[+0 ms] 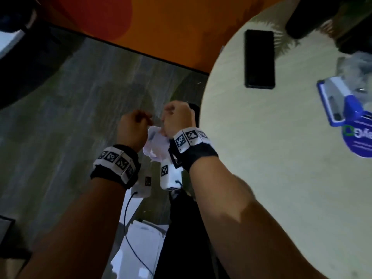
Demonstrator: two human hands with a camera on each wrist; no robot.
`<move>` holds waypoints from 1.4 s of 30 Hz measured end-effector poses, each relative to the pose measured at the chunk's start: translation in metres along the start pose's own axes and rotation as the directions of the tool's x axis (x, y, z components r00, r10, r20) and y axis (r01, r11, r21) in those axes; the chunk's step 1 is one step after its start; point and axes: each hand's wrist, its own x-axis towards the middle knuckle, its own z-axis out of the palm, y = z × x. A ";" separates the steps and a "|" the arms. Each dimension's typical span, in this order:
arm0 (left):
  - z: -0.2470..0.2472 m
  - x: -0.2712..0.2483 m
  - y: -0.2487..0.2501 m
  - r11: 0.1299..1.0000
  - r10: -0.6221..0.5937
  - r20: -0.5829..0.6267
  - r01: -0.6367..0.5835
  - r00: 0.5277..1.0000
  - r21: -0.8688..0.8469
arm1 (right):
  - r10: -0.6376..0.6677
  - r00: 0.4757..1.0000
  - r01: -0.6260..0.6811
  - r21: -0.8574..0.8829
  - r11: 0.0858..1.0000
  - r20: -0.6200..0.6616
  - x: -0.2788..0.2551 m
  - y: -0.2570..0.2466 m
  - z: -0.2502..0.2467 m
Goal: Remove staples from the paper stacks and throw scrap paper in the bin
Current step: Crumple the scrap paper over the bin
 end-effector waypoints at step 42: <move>0.326 -0.100 0.362 0.849 0.081 0.173 -0.159 0.981 0.504 | 0.102 0.928 -0.318 -0.617 0.719 -0.359 0.006 0.162 -0.528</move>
